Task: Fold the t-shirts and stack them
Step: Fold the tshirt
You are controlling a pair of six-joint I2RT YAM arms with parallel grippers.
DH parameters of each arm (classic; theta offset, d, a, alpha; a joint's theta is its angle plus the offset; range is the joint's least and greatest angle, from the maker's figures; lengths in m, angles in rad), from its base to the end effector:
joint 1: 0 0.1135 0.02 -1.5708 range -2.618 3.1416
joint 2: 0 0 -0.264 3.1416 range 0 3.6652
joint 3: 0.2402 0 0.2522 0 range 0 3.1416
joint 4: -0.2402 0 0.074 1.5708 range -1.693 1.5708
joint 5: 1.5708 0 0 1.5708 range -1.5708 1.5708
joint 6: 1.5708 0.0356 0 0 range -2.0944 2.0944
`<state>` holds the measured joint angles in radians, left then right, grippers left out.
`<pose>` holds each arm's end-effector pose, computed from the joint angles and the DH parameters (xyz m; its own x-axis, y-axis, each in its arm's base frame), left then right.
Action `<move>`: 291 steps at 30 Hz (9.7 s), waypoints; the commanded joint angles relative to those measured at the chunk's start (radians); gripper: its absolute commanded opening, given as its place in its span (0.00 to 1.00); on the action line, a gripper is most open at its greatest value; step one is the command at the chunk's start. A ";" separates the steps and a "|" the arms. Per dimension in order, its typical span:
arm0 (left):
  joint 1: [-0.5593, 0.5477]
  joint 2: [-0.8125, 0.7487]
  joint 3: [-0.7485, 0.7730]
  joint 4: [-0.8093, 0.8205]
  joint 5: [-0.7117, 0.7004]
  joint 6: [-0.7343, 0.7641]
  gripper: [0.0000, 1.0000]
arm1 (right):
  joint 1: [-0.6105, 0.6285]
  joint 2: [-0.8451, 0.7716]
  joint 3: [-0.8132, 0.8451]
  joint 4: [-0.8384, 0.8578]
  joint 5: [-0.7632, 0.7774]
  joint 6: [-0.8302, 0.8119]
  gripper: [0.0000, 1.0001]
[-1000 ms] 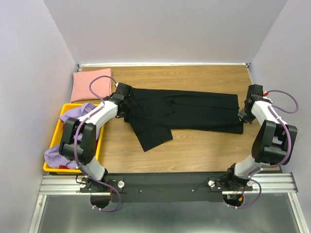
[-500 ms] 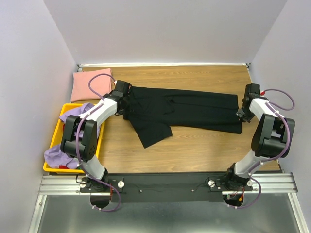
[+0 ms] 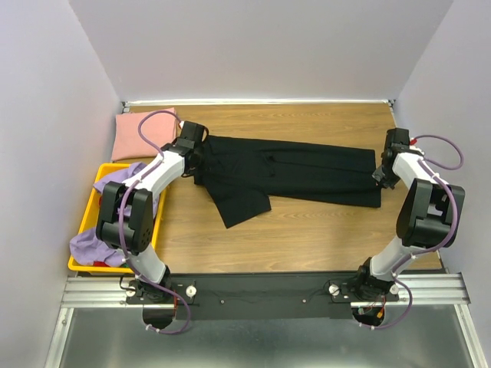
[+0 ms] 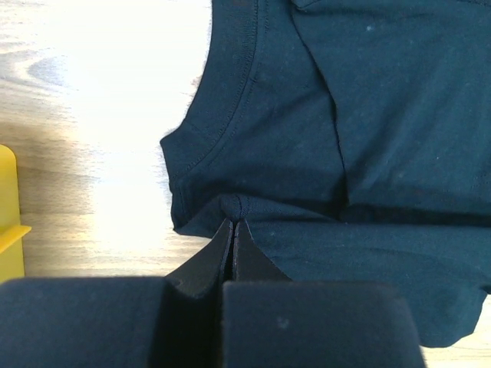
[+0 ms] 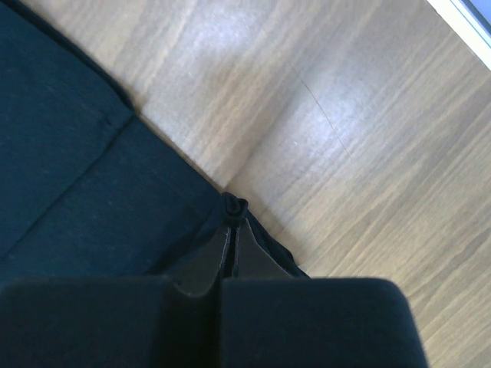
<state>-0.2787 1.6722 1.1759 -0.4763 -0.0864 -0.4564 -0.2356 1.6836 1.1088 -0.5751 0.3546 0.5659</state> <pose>0.3396 -0.0940 0.2218 -0.8134 -0.2239 -0.5369 -0.1460 0.9720 -0.1842 0.3198 -0.0895 0.1950 -0.5578 0.6510 -0.5148 0.7771 0.6275 -0.0484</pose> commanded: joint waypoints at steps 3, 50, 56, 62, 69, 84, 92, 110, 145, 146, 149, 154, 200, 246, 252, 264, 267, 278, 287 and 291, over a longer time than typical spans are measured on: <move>0.015 0.047 0.037 -0.002 -0.050 0.010 0.00 | 0.001 0.047 0.023 0.037 0.017 -0.020 0.01; 0.033 0.023 0.042 0.048 -0.036 -0.013 0.13 | 0.056 -0.091 -0.001 0.143 -0.189 -0.118 0.87; 0.033 0.041 0.080 0.025 -0.039 -0.004 0.07 | 0.258 -0.189 -0.038 0.147 -0.291 -0.187 0.91; 0.032 0.075 0.140 0.008 -0.055 0.015 0.06 | 0.482 -0.246 -0.095 0.233 -0.446 -0.210 0.87; 0.032 0.168 0.214 -0.002 -0.067 0.025 0.06 | 0.619 -0.210 -0.161 0.357 -0.583 -0.189 0.83; 0.033 0.284 0.349 0.001 -0.110 0.032 0.43 | 0.841 0.001 -0.225 0.679 -0.632 -0.066 0.76; 0.032 0.125 0.263 0.021 -0.134 0.028 0.66 | 0.900 0.113 -0.196 0.745 -0.597 -0.008 0.76; -0.042 -0.344 -0.255 0.085 -0.050 -0.048 0.53 | 0.915 0.091 -0.064 0.667 -0.493 0.023 0.01; -0.019 -0.255 -0.279 0.177 -0.036 -0.030 0.57 | 0.679 0.179 0.134 0.478 -0.573 -0.008 0.63; -0.019 -0.258 -0.277 0.180 -0.038 -0.027 0.57 | 0.685 0.139 0.099 0.483 -0.553 0.006 0.63; -0.019 -0.281 -0.283 0.188 -0.044 -0.022 0.57 | 0.734 0.087 -0.007 0.532 -0.542 0.066 0.63; -0.019 -0.350 -0.303 0.183 -0.114 0.001 0.57 | 0.849 0.033 -0.179 0.777 -0.585 0.236 0.62; -0.014 -0.758 -0.481 0.354 -0.305 0.119 0.63 | 0.999 0.202 -0.003 0.736 -0.192 0.494 0.01; -0.008 -0.436 -0.374 0.295 -0.144 0.042 0.69 | 0.667 0.136 0.297 0.468 -0.263 -0.005 0.79; 0.036 -0.253 -0.266 0.263 -0.119 0.009 0.69 | 0.451 -0.215 -0.200 0.455 -0.290 0.084 0.80; 0.108 0.027 -0.108 0.240 -0.038 -0.001 0.69 | 0.056 -0.530 -0.507 0.322 -0.229 0.183 0.91; 0.113 0.075 -0.076 0.234 -0.033 0.007 0.69 | -0.005 -0.522 -0.520 0.293 -0.197 0.193 0.94; 0.134 0.135 -0.064 0.271 0.011 0.007 0.61 | -0.077 -0.398 -0.560 0.388 -0.348 0.175 0.90; 0.142 0.139 -0.062 0.275 0.022 0.010 0.52 | -0.079 -0.335 -0.586 0.463 -0.422 0.209 0.72; 0.142 0.138 -0.065 0.280 0.031 0.009 0.46 | -0.079 -0.334 -0.602 0.463 -0.419 0.221 0.61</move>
<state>-0.1436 1.8011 1.1023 -0.2176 -0.0780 -0.4500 -0.3088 1.3304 0.5468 -0.1017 -0.0360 0.7639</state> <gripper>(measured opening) 0.465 0.647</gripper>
